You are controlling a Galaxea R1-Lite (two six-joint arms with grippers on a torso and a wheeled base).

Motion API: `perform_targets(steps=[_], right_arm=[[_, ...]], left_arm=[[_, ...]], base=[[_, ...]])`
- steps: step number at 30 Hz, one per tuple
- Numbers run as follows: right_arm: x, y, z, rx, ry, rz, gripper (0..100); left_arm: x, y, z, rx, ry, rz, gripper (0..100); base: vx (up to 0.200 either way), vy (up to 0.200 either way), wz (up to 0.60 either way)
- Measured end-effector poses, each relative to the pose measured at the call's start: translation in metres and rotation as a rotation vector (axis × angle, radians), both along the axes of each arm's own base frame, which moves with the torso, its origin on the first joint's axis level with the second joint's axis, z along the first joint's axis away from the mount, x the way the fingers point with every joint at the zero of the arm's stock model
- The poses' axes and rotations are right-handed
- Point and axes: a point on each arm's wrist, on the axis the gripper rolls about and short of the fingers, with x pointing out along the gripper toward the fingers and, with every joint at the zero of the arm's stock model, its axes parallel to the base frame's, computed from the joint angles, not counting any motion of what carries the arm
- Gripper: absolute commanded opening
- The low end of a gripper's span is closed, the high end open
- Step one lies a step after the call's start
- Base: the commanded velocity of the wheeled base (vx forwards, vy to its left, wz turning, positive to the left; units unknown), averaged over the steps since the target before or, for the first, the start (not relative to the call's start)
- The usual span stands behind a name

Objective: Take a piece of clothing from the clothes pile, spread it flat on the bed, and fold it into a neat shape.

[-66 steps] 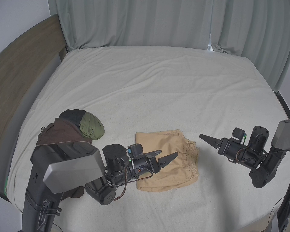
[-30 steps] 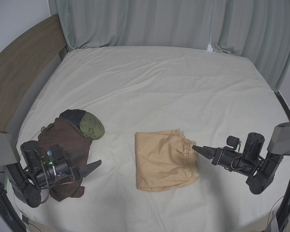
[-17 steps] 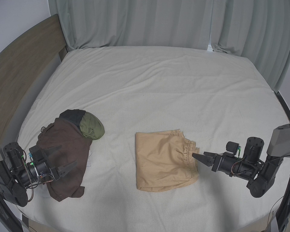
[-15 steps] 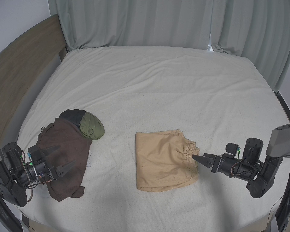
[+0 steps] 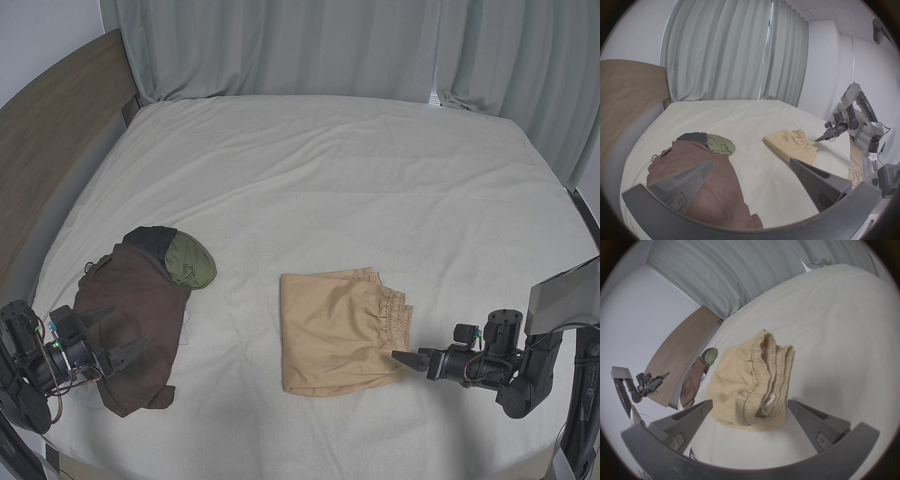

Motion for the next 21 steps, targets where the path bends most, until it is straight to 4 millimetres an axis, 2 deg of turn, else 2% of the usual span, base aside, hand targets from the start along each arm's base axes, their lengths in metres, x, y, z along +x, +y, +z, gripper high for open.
perform_targets(steps=[11, 21], right_arm=[[0.011, 0.004, -0.026, -0.024, 0.049, -0.046, 100], [0.021, 0.014, -0.041, 0.053, 0.117, -0.071, 100]], left_arm=[[-0.004, 0.001, -0.002, 0.013, 0.007, 0.003, 100], [-0.007, 0.0, -0.002, 0.011, 0.013, 0.001, 100]], base=[[0.0, 0.0, 0.0], [0.0, 0.0, 0.0]])
